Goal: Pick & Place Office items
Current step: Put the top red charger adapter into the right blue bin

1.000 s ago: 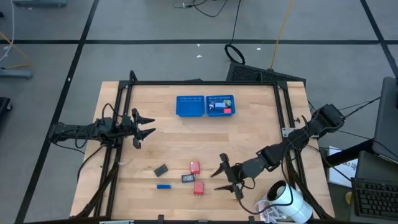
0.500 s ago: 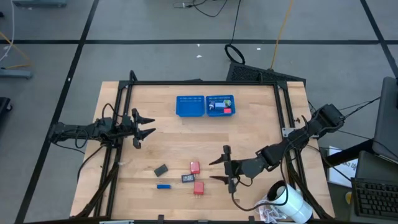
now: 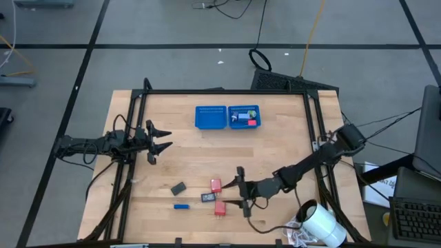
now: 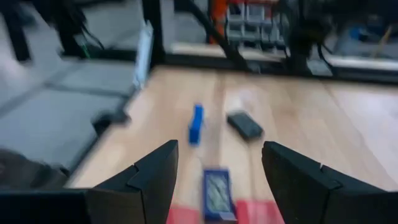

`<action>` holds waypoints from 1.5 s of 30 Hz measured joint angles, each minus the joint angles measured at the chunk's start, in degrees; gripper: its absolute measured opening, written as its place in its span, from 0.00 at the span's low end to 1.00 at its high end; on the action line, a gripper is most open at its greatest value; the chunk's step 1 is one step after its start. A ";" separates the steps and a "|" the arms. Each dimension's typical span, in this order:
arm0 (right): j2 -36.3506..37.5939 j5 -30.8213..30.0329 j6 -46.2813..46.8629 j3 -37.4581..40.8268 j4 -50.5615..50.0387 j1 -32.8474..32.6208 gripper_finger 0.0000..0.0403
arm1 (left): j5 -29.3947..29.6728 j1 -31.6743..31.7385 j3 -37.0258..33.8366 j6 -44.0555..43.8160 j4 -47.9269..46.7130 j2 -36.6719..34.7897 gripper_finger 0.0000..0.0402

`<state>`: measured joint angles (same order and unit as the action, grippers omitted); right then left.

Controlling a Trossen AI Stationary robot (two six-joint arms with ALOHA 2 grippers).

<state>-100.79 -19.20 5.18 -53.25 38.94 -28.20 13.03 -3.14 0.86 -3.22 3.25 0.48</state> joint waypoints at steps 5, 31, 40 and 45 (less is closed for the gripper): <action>-2.12 -0.03 1.60 -1.00 -10.14 3.56 0.61 | 0.01 0.00 0.02 0.00 0.00 -0.01 0.53; -13.51 10.64 -1.46 -5.73 -12.63 10.25 0.84 | 0.03 0.00 0.00 0.00 0.22 0.01 0.53; -13.49 14.90 -1.36 -5.73 -14.08 10.20 0.75 | 0.01 0.00 0.00 0.00 0.26 -0.01 0.53; -13.49 14.86 0.45 -5.73 -14.02 10.27 0.68 | 0.01 0.00 0.00 0.00 0.29 -0.01 0.53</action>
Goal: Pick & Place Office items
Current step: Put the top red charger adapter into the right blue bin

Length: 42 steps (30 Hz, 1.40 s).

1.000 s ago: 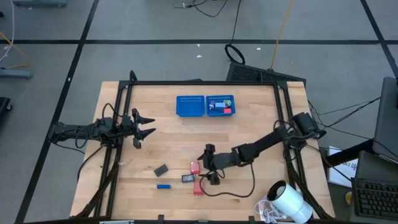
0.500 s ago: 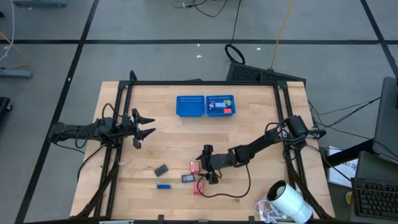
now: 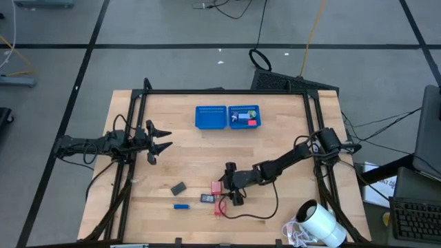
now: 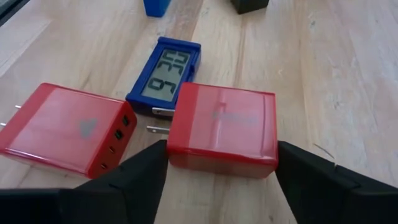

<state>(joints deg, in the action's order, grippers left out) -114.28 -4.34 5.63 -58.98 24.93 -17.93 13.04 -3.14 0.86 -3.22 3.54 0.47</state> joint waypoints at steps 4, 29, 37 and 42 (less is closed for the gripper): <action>0.00 -0.02 0.11 0.00 0.04 0.11 0.63 | 0.00 0.00 0.00 0.00 0.01 0.02 0.53; 1.39 -0.06 -1.84 0.11 -0.12 0.26 0.63 | -0.02 0.00 0.00 0.00 0.05 0.01 0.53; 6.97 -0.04 -1.99 0.09 -2.55 0.25 0.63 | 0.00 0.00 0.00 0.00 0.05 0.01 0.53; 10.65 -0.04 -1.97 0.48 -5.90 0.24 0.63 | 0.00 0.00 0.00 0.00 0.05 0.01 0.53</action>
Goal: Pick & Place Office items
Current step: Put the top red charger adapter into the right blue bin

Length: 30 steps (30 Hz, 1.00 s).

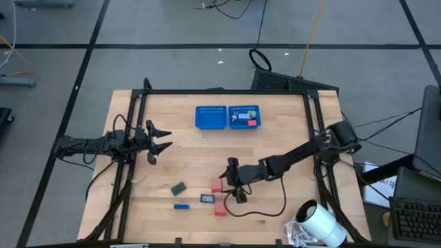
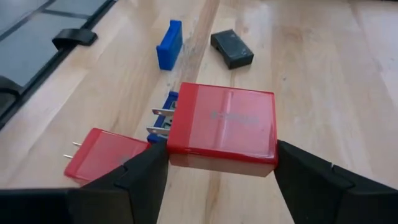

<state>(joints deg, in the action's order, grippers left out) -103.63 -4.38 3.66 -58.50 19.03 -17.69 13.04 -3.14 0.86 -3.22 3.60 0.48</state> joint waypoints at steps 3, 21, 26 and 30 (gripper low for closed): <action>2.27 -0.01 0.07 1.10 -0.80 0.00 0.63 | 0.00 0.00 0.00 0.00 0.00 0.00 0.53; 21.02 -0.65 2.71 21.04 8.08 0.07 0.63 | 0.00 0.00 0.00 0.00 -0.04 0.01 0.53; 27.05 -1.75 3.38 29.33 14.48 0.09 0.63 | 0.07 0.00 0.00 0.00 -0.12 -0.01 0.53; 31.66 -1.55 6.39 34.82 16.31 0.09 0.63 | 0.04 0.00 0.00 0.00 -0.13 -0.01 0.53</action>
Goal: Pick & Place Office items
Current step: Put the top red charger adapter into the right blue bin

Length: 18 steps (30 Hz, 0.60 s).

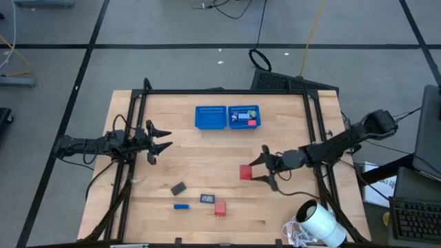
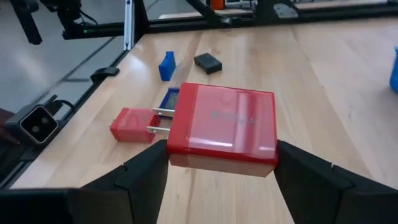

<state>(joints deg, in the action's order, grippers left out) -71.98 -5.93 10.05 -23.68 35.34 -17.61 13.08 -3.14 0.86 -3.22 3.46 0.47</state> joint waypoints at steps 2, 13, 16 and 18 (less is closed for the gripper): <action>1.92 -0.02 1.68 2.21 0.28 0.00 0.63 | 0.06 0.00 0.00 0.00 -0.06 0.02 0.53; 5.90 0.00 4.21 7.67 6.05 0.00 0.63 | 0.27 0.00 0.01 0.00 -0.15 0.02 0.53; 5.89 0.00 4.19 7.67 6.10 0.00 0.63 | 0.24 0.00 0.02 0.00 -0.15 0.01 0.53; 5.89 0.00 4.14 7.67 6.44 0.00 0.63 | 0.18 0.00 0.02 0.00 -0.15 0.00 0.53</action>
<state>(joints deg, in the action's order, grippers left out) -66.08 -5.93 14.18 -16.01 41.77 -17.61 13.26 -3.14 0.89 -3.22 3.31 0.47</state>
